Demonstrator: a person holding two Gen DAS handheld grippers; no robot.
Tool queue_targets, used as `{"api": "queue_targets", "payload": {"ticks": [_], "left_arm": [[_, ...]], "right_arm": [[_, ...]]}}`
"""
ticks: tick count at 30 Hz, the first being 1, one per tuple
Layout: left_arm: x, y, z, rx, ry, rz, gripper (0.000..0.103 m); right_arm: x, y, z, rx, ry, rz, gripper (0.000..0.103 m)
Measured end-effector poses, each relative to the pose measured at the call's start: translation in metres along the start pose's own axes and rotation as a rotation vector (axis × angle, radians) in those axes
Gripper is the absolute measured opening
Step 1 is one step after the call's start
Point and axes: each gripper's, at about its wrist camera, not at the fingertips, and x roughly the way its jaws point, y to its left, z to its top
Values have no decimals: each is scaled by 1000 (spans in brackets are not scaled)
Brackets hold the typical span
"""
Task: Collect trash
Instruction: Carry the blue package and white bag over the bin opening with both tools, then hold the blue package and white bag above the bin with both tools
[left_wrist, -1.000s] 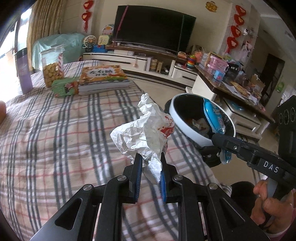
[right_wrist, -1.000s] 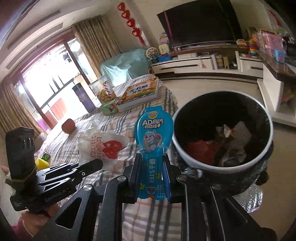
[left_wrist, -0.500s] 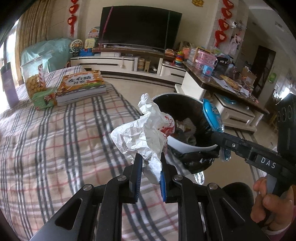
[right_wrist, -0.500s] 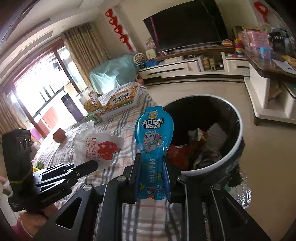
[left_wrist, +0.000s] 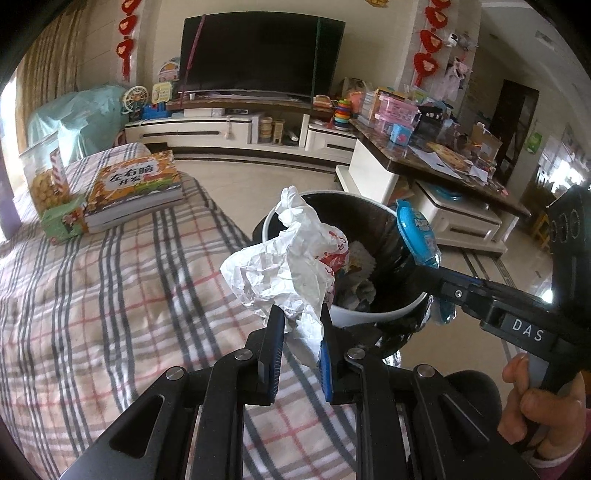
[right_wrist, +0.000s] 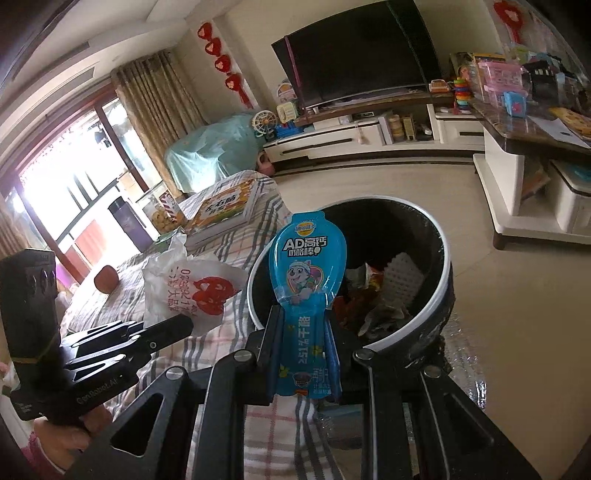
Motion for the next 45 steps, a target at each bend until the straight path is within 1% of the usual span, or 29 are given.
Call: {"api": "queue_targets", "payload": {"ticks": [18,26,45], "left_arm": [[15,-16,14,28,1,-11,16],[19,-20,20,45,-3,-13,16],[45,-31,35,63,15,-14,16]], "right_arm": [[-1,-8,4,13,-4,-12,21],[-1,-8,11,9,-8,-20,21],[14,-20,25,23,25,-50,21]]}}
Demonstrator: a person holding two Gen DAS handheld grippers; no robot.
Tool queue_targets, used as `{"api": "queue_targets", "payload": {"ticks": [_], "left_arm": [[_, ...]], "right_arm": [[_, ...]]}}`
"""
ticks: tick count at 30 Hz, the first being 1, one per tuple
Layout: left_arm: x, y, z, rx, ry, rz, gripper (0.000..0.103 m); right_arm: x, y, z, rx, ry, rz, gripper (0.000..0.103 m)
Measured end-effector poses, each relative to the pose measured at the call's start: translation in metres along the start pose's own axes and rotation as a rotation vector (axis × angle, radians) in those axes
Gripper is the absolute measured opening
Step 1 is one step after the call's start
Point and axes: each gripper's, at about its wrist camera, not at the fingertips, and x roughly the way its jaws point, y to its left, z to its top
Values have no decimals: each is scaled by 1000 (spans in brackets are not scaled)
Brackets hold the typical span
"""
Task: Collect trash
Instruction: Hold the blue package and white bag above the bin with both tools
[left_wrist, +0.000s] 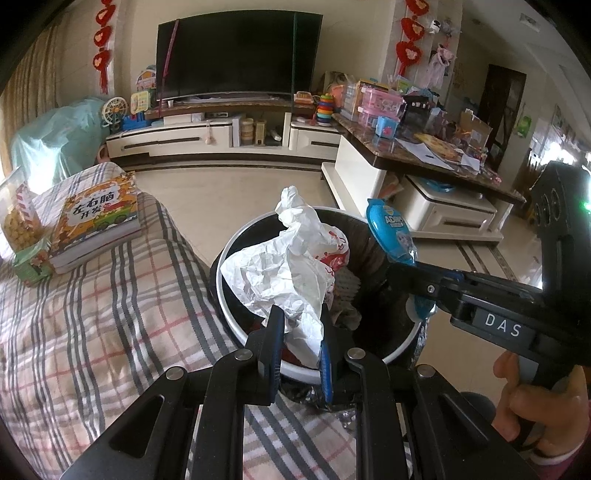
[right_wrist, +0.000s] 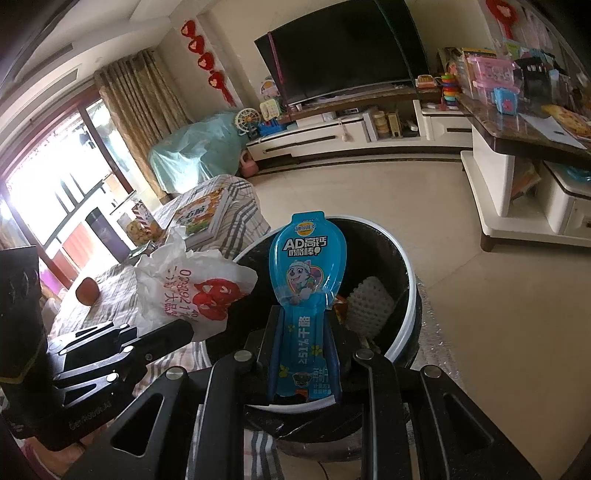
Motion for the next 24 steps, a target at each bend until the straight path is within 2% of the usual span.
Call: {"api": "queue_targets", "payload": {"ticks": [24], "left_arm": [[16,-4,8,1,10,1,16]], "right_arm": [[11,-5,8,14,14,-1,21]]}}
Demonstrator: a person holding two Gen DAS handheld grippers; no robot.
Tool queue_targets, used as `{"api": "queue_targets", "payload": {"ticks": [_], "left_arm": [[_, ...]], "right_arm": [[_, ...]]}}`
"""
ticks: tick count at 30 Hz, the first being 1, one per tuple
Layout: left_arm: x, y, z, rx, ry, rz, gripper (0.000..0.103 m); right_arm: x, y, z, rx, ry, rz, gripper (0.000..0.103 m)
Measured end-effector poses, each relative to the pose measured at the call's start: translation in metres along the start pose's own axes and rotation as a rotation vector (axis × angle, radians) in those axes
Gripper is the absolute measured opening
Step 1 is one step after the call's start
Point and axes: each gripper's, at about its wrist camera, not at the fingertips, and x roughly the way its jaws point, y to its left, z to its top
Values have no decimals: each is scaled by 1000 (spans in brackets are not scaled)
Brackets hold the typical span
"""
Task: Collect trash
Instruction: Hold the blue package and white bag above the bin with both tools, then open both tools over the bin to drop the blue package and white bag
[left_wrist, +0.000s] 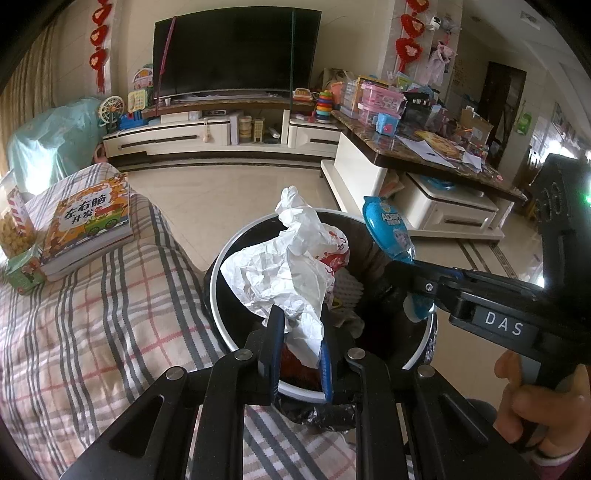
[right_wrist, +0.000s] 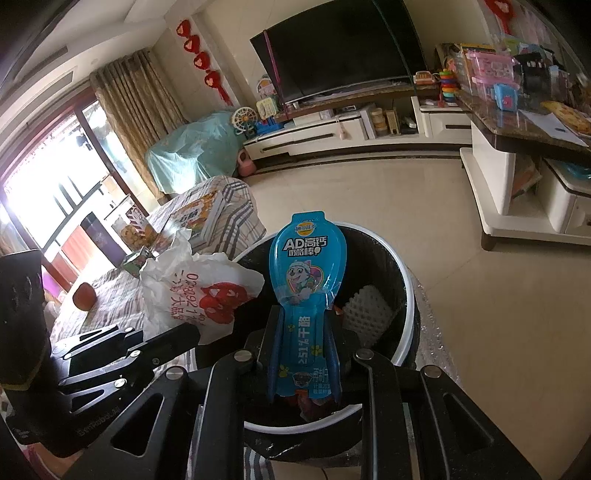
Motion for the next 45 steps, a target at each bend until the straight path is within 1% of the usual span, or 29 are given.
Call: {"api": "queue_targets", "payload": {"ticks": [8,26,39,41,45], "left_arm": [[6,-1,4,0,4,-1,16],[18,-3,7,0,30,0,16],[18,-3,8,-6,37,1,16],[16,-4,8,-5,35,2,20],[8,-4,7,-5,19,7,23]], "right_arm": [[9,-2,3,5,20,-5,21],[13,-6,6,12,31,-9,21],[16,-5,7,14,34,-16,22],[17,-4,8,15,35,-13,25],[16,-4,10,19,30,-16,25]]}}
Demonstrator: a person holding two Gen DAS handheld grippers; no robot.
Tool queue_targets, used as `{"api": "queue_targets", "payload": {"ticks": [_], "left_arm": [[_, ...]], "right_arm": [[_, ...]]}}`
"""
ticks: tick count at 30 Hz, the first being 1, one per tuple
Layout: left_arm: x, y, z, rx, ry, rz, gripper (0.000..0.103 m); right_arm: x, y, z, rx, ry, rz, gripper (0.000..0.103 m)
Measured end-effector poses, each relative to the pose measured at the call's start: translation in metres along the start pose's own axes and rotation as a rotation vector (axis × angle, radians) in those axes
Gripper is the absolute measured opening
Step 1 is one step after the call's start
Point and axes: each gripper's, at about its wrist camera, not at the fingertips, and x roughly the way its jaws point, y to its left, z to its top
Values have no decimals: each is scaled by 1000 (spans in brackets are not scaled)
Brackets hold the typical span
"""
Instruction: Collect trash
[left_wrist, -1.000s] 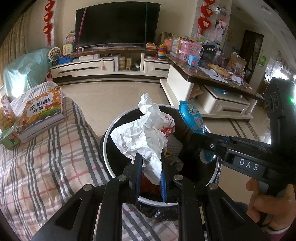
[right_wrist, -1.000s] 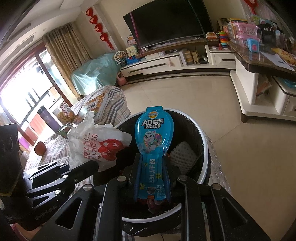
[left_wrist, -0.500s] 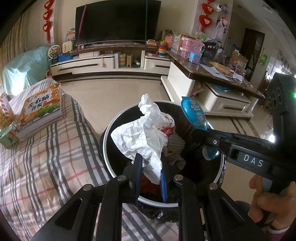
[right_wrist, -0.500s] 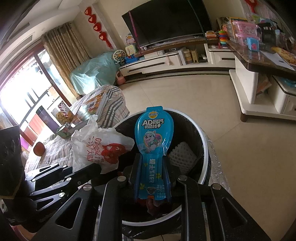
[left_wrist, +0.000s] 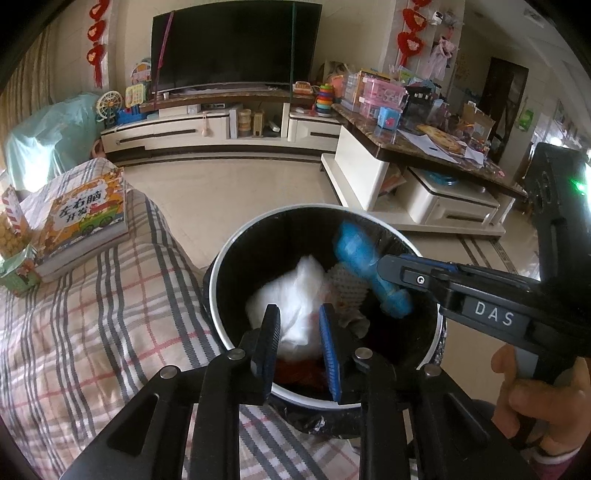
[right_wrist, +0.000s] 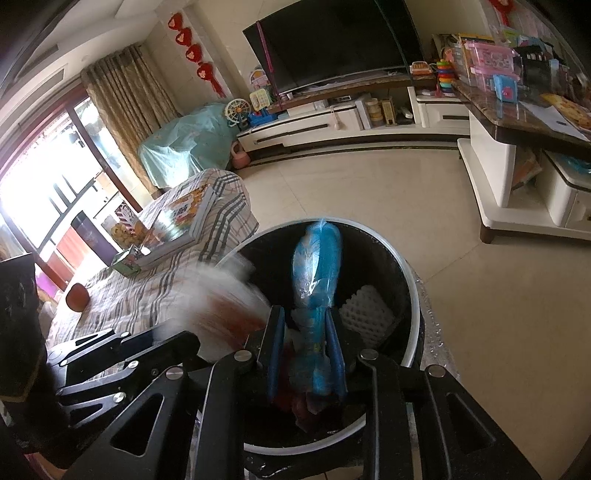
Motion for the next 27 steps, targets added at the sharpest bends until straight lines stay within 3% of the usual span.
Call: {"api": "queue_targets", "payload": {"ticks": [4,6,8,11,16,19,27], "left_arm": [[-11,6,-7,-18,-24,10,34],[-18,10,-14,-44,-30,10,38],[-27,15,-23,-76,-41,17,48],[-43,19,-42,-107,-65,31,58],[-75,27,-78,-173,-97,30,63],[-97,34,-98,-213,-130,45,68],[-144,37,-145,-231,-189,101,69]], "right_arm": [[-9,0,-1,20,-18,10,44],[-15,2,-4,23,-37,6,48],[-23,3,-8,39,-54,14,66],[-37,7,-17,64,-86,22,79],[-58,22,-40,76,-129,22,82],[-69,33,-55,65,-159,31,90],[-92,66,-91,2,-250,-38,94]]}}
